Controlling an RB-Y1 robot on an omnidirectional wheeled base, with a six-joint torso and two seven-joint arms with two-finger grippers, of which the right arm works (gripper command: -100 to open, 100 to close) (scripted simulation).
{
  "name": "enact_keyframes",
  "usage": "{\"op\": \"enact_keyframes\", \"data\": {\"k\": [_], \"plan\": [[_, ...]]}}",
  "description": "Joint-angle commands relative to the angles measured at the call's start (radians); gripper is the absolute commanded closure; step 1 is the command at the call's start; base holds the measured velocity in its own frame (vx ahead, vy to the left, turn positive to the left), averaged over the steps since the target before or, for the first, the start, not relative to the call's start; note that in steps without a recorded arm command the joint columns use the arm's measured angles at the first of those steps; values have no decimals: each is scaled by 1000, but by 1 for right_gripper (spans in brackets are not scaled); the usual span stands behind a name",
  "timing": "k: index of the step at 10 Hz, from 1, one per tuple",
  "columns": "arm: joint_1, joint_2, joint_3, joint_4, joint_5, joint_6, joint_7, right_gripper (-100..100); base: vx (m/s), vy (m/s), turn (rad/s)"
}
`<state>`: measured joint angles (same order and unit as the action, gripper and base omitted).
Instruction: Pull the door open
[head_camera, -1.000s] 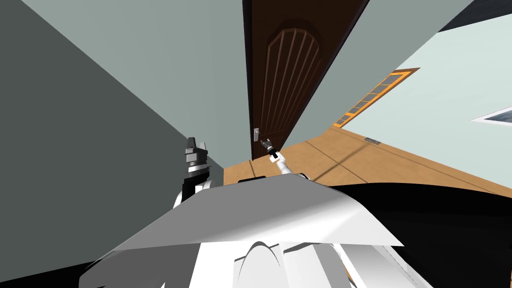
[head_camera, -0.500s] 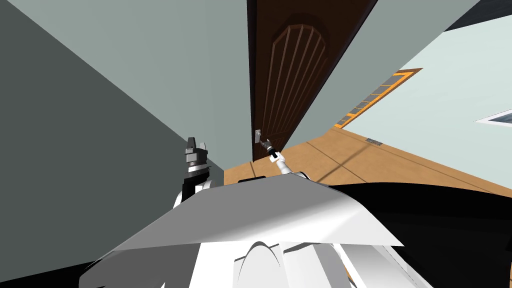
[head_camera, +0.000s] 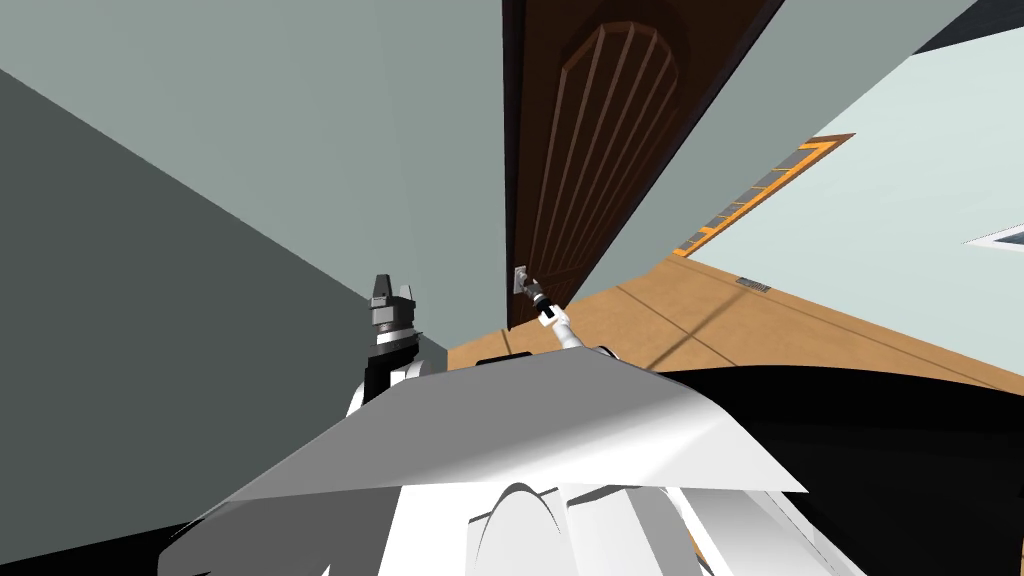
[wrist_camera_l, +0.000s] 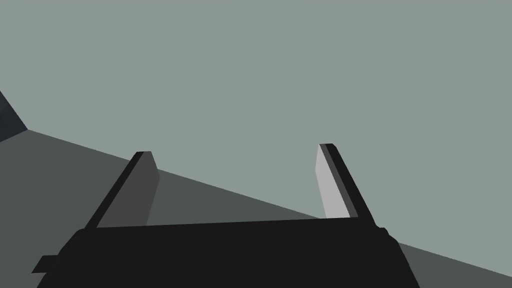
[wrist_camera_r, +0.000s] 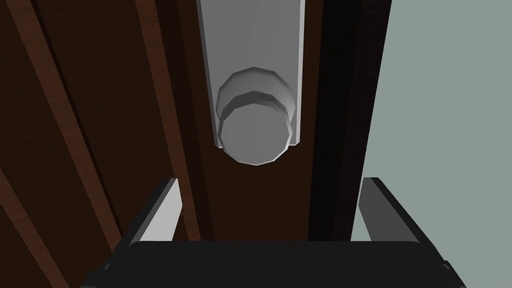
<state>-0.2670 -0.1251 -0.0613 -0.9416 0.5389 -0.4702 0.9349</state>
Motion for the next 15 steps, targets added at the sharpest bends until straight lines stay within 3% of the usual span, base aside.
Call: {"op": "enact_keyframes", "data": {"k": [1, 6, 7, 12, 15], "plan": [[15, 6, 5, -20, 21, 2, -17, -100, 205, 65, -61], [35, 13, 11, -46, 52, 1, -41, -100, 171, 42, -69], [35, 13, 11, -46, 52, 1, -41, 100, -15, -3, 7], [35, 13, 11, -46, 52, 1, -41, 100, -16, -5, 3], [38, 7, 16, -44, -34, 53, -55, 100, -34, -9, 15]]}}
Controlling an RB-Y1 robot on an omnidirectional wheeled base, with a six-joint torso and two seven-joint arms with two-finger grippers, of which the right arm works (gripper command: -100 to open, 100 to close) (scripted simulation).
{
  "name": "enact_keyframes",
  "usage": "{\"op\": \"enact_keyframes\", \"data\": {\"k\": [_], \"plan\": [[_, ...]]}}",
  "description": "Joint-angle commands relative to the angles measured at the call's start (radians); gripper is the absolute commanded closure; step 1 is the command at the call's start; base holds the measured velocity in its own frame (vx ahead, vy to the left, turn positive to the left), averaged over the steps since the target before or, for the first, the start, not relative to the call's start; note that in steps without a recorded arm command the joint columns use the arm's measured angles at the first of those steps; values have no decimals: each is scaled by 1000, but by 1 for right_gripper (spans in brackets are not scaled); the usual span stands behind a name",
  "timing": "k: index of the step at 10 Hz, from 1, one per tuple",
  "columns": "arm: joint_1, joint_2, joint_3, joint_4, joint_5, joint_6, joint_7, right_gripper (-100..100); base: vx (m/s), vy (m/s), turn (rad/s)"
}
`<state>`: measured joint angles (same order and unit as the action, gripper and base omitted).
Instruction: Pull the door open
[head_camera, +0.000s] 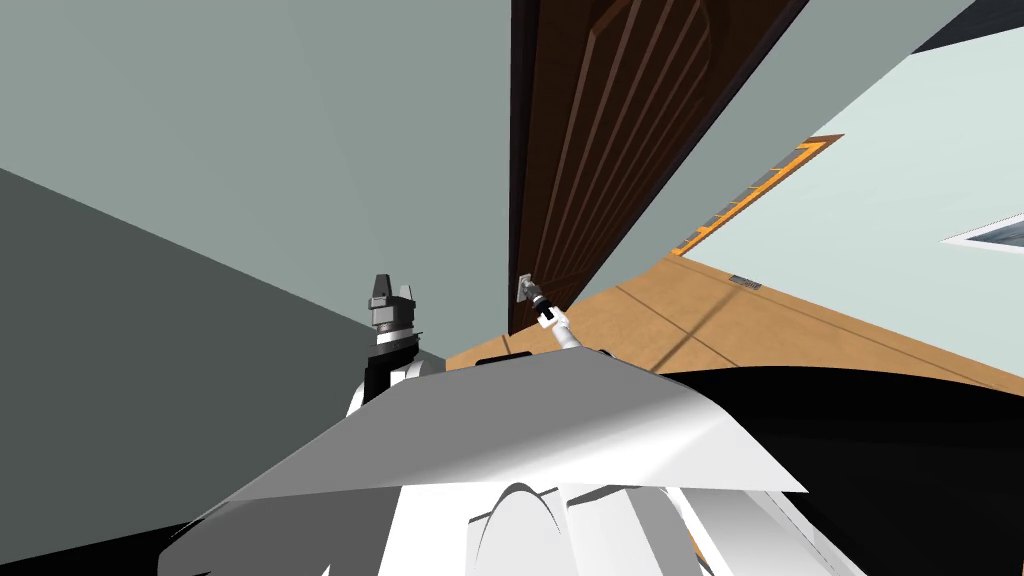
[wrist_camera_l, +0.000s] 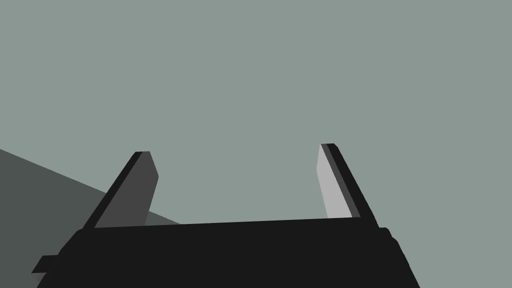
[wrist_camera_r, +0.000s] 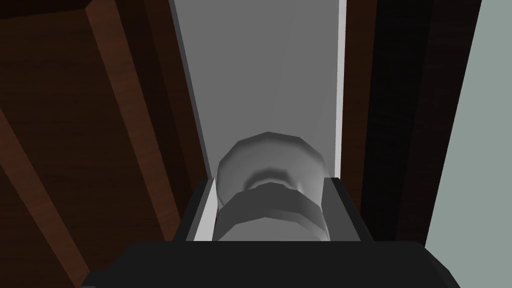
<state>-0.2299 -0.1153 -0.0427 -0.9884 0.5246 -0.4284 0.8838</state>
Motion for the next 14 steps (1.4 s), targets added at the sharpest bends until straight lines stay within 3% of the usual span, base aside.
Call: {"op": "enact_keyframes", "data": {"k": [1, 4, 5, 6, 7, 8, 9, 10, 11, 12, 14], "plan": [[1, -4, -1, 3, -50, 28, -9, 100, -60, -14, 6], [2, -9, 4, 2, -131, 76, -23, 100, -49, -11, 2], [2, -9, 4, 2, -139, 76, -23, 100, -28, -2, 6], [2, -11, 6, 1, -177, 102, -31, 100, -33, -4, 14], [2, -11, 6, 1, -188, 102, -31, 100, -26, -6, -19], [3, -14, 9, 1, -224, 133, -40, 100, -38, -3, -11], [3, -14, 9, 1, -248, 133, -40, 100, -37, -6, -2], [3, -17, 12, 0, -279, 163, -49, 100, -32, -14, 14], [3, -17, 12, 0, -307, 163, -49, 100, -28, -14, -18], [4, -20, 16, 0, -336, 196, -59, 100, -36, -10, -51], [4, -20, 16, 0, -377, 196, -59, 100, -24, -2, 6]]}}
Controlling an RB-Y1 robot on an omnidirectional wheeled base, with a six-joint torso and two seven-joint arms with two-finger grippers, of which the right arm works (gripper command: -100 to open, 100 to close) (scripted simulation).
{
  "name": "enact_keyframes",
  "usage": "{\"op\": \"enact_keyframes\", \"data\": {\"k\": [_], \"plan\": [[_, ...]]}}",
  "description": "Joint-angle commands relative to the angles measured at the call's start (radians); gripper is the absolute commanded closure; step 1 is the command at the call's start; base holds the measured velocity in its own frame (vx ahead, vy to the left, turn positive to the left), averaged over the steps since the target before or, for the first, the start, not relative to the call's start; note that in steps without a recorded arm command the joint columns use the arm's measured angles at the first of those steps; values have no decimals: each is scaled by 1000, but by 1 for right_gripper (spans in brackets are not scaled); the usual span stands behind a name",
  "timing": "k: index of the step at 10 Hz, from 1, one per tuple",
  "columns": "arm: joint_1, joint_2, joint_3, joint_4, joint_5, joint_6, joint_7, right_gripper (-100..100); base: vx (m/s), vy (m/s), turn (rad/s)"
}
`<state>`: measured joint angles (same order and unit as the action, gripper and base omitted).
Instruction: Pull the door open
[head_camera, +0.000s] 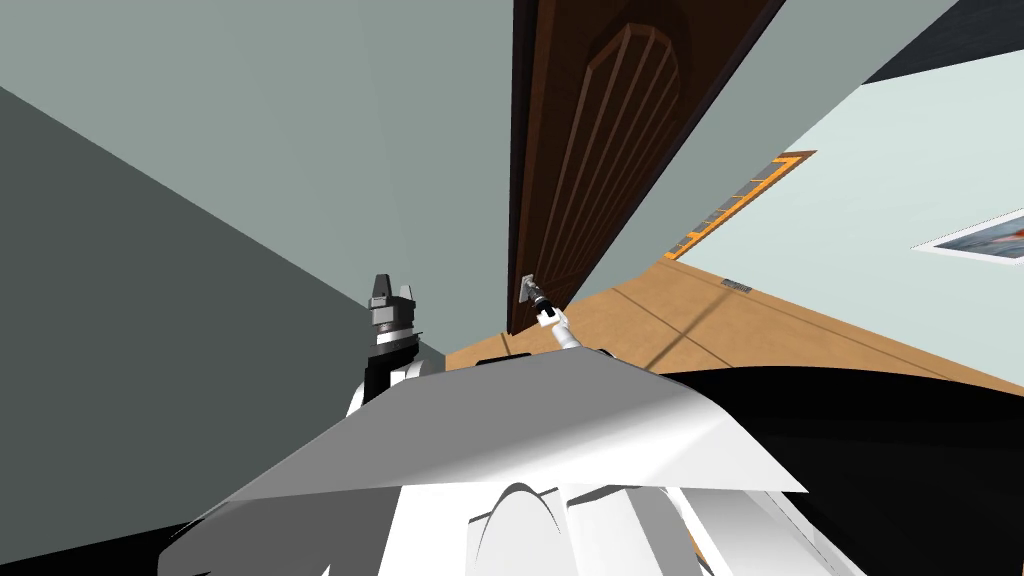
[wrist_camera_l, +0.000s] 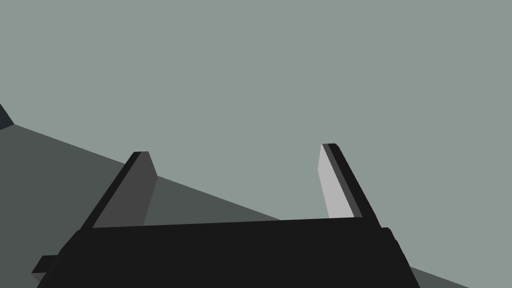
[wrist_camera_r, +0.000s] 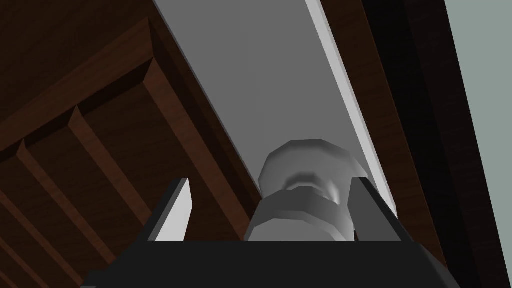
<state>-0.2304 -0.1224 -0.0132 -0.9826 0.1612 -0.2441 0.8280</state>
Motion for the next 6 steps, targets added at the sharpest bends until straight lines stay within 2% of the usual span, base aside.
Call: {"op": "enact_keyframes", "data": {"k": [1, 2, 3, 4, 5, 6], "plan": [[5, -16, -11, -7, -50, 47, -13, 100, -33, -12, -20], [5, -16, -11, -7, -78, 47, -13, 100, -20, -14, -9], [5, -16, -11, -7, -89, 47, -13, 100, -8, -8, 15], [5, -20, -7, -8, -126, 83, -24, 100, -23, -5, -31], [5, -20, -7, -8, -153, 83, -24, 100, -31, -8, -1], [5, -20, -7, -8, -164, 83, -24, 100, -23, -7, -18]]}}
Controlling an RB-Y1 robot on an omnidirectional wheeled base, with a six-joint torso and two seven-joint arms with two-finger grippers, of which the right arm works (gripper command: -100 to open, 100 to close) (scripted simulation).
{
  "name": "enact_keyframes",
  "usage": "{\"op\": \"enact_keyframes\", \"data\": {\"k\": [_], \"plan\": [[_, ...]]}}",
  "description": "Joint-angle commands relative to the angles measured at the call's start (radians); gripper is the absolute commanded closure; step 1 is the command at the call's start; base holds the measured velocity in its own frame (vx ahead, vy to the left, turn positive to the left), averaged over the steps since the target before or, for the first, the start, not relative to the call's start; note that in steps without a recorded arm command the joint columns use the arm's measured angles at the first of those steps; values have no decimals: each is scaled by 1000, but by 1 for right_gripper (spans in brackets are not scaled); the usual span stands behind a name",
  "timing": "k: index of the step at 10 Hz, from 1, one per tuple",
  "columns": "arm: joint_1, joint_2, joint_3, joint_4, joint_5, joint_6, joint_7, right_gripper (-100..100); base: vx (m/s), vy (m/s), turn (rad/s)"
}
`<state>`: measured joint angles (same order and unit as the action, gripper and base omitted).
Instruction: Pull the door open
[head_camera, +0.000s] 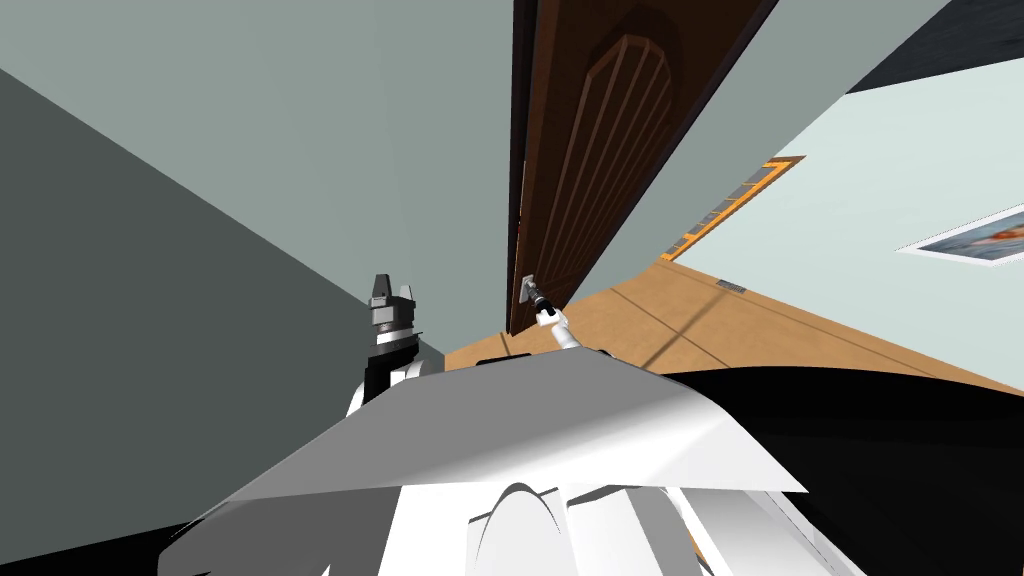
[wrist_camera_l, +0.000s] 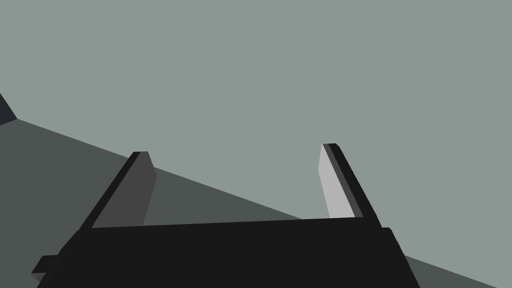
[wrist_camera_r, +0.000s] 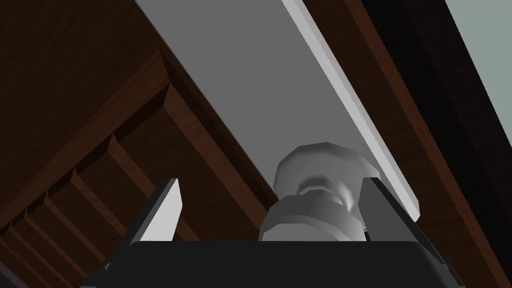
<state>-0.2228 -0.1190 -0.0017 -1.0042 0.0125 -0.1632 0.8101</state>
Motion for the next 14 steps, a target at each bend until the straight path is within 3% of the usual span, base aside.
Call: {"op": "enact_keyframes", "data": {"k": [1, 3, 4, 6, 7, 9, 11, 12, 14], "plan": [[-2, -27, -15, 13, -50, 40, -17, 100, -24, -2, -28], [-2, -27, -15, 13, -104, 40, -17, 100, -15, 4, 1], [-1, -31, -11, 13, -133, 80, -29, 100, -32, -12, -36], [-1, -31, -11, 13, -191, 80, -29, 100, -20, -12, -1], [-1, -35, -7, 12, -218, 119, -41, 100, -10, -12, -25], [-1, -35, -7, 12, -275, 119, -41, 100, -20, 5, -5], [-1, -35, -7, 12, -286, 119, -41, 100, -5, -7, -11], [0, -39, -3, 11, -330, 161, -53, 100, 0, -5, -45], [0, -39, -3, 11, -379, 161, -53, 100, -15, -1, -6]]}}
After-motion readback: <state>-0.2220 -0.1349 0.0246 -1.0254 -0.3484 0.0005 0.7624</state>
